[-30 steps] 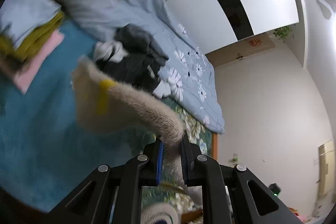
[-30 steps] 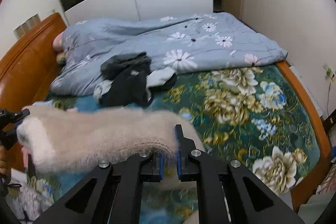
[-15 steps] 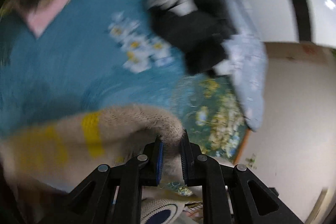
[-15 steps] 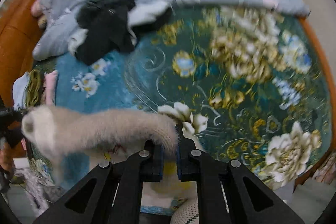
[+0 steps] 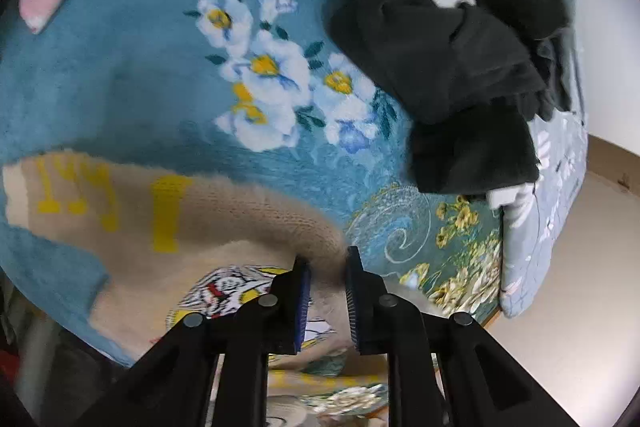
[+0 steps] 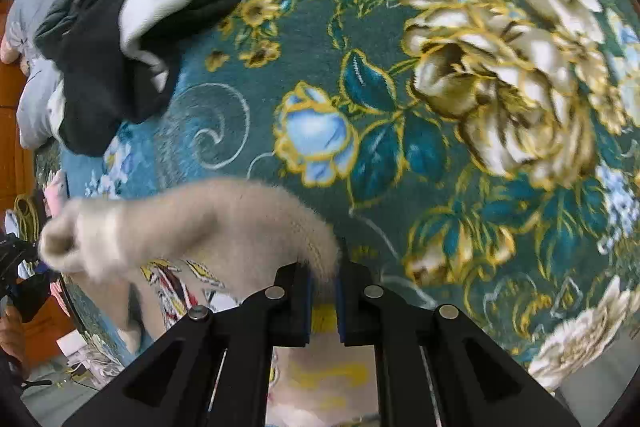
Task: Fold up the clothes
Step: 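Lay the sweater flat on the sheet, print side up, with both grippers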
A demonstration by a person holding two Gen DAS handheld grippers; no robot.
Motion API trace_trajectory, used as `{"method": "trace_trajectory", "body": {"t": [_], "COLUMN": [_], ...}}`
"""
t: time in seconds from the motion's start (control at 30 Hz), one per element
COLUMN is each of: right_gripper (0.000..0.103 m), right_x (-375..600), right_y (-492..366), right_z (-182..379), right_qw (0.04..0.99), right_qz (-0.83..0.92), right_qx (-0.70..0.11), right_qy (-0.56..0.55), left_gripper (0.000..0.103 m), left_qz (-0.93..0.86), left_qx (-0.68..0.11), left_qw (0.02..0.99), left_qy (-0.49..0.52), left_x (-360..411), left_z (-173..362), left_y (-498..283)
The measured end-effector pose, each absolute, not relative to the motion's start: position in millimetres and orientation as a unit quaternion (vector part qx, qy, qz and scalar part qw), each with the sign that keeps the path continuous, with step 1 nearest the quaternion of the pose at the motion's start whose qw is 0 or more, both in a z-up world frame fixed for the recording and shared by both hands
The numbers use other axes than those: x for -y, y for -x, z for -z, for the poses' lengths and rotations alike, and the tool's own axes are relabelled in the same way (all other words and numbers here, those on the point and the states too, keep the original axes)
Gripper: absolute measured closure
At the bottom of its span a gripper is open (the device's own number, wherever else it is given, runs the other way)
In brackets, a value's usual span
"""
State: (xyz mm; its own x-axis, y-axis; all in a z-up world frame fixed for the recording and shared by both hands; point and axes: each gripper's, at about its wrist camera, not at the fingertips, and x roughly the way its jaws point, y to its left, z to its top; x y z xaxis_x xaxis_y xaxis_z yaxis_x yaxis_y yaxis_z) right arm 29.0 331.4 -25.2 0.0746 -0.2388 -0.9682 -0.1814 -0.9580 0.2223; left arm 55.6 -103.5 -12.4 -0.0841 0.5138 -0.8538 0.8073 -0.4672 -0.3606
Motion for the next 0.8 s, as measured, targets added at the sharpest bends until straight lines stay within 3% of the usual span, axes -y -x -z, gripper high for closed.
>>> {"method": "trace_trajectory", "body": {"t": [0.4, 0.47, 0.53, 0.6, 0.7, 0.8], "right_gripper": [0.091, 0.084, 0.063, 0.059, 0.052, 0.048], "right_x": [-329, -330, -338, -348, -350, -335], "right_y": [5, 6, 5, -3, -32, -77], "right_z": [68, 55, 35, 9, -20, -16], "right_qw": [0.025, 0.035, 0.034, 0.026, 0.018, 0.02], "right_qz": [0.643, 0.66, 0.686, 0.715, 0.741, 0.727], "right_qx": [0.128, 0.123, 0.128, 0.136, 0.148, 0.163], "right_qy": [-0.754, -0.74, -0.716, -0.685, -0.655, -0.667], "left_gripper": [0.077, 0.073, 0.072, 0.071, 0.063, 0.061], "left_qz": [0.521, 0.522, 0.534, 0.561, 0.632, 0.661], "left_qx": [-0.534, -0.538, -0.541, -0.52, -0.415, -0.345], "left_qw": [0.111, 0.096, 0.076, 0.054, 0.032, 0.022], "left_qy": [-0.657, -0.655, -0.646, -0.641, -0.654, -0.666], "left_x": [90, 88, 85, 80, 63, 43], "left_z": [36, 31, 21, 5, -25, -38], "left_y": [-15, -12, -13, -16, -30, -63]}}
